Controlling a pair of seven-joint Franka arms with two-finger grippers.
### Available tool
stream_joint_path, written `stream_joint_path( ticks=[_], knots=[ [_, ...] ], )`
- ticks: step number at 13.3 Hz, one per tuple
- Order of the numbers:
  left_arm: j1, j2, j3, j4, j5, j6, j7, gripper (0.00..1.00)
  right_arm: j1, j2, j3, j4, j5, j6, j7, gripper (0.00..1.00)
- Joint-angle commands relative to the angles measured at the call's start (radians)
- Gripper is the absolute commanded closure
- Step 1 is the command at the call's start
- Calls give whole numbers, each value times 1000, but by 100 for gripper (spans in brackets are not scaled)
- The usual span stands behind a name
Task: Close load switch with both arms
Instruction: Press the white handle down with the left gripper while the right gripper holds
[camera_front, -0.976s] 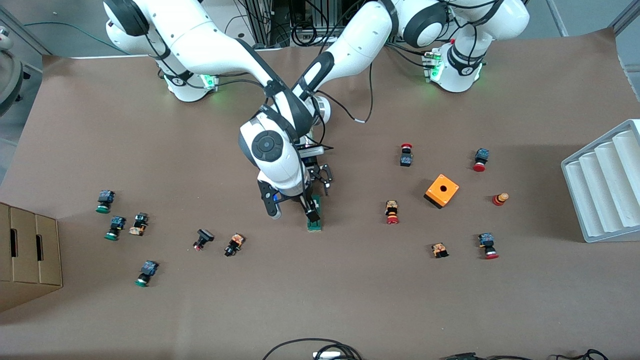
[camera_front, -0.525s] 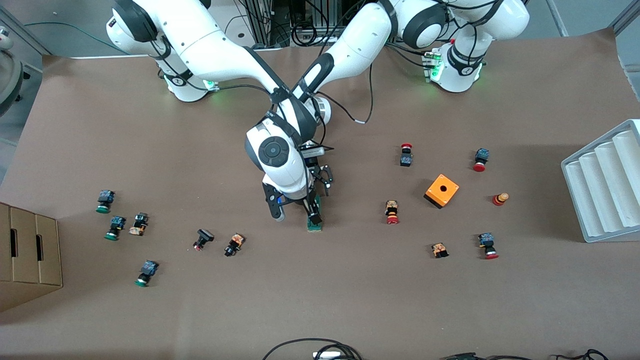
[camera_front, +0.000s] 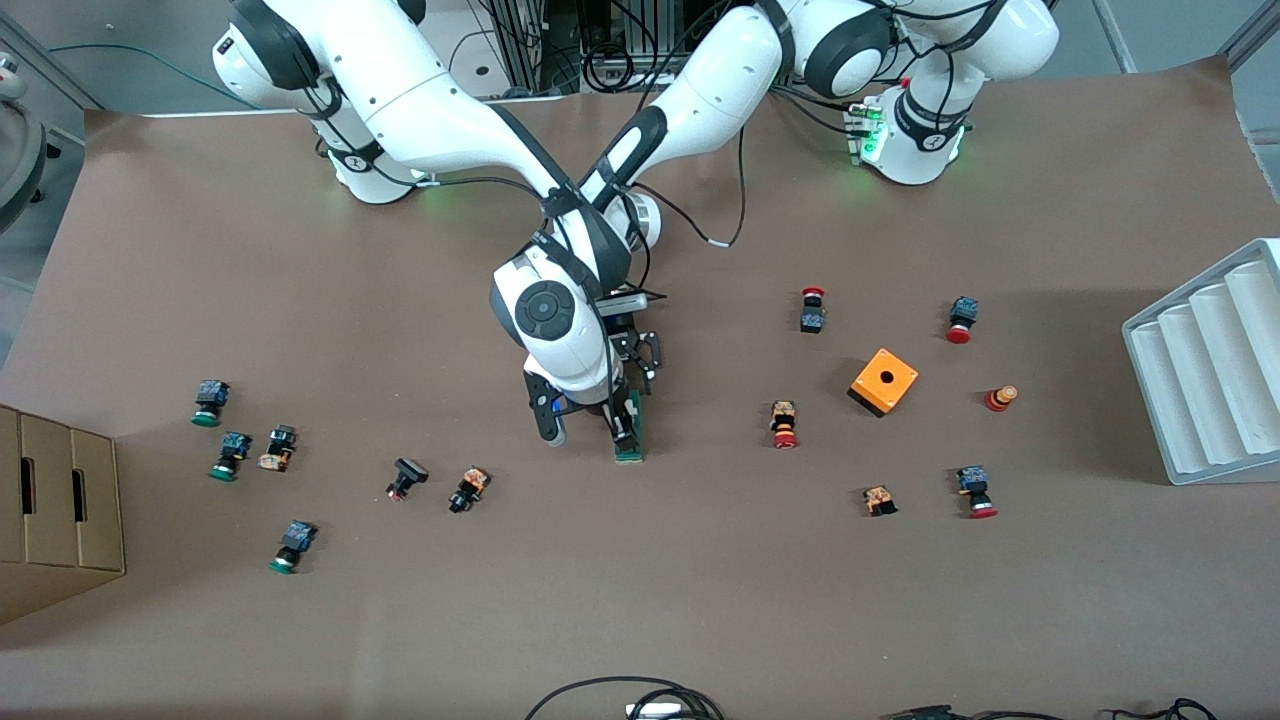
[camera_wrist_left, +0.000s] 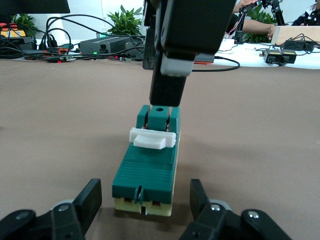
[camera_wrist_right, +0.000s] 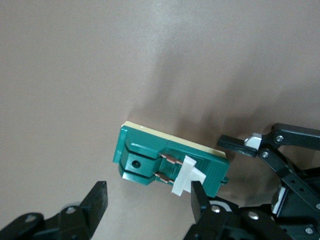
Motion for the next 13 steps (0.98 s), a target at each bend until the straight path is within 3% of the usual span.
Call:
stream_joint_path(
  ticks=[1, 4, 6, 13],
  knots=[
    [4, 23, -3, 36, 10, 4, 0, 25, 14, -8, -7, -39, 28, 48, -5, 23],
    [4, 24, -3, 36, 12, 4, -2, 41, 23, -7, -5, -58, 29, 55, -2, 24],
    [4, 26, -3, 35, 12, 3, -5, 46, 25, -10, -2, -62, 37, 53, 2, 25],
    [4, 26, -9, 33, 8, 1, -8, 49, 45, 0, -1, -72, 72, 73, 4, 27]
  ],
)
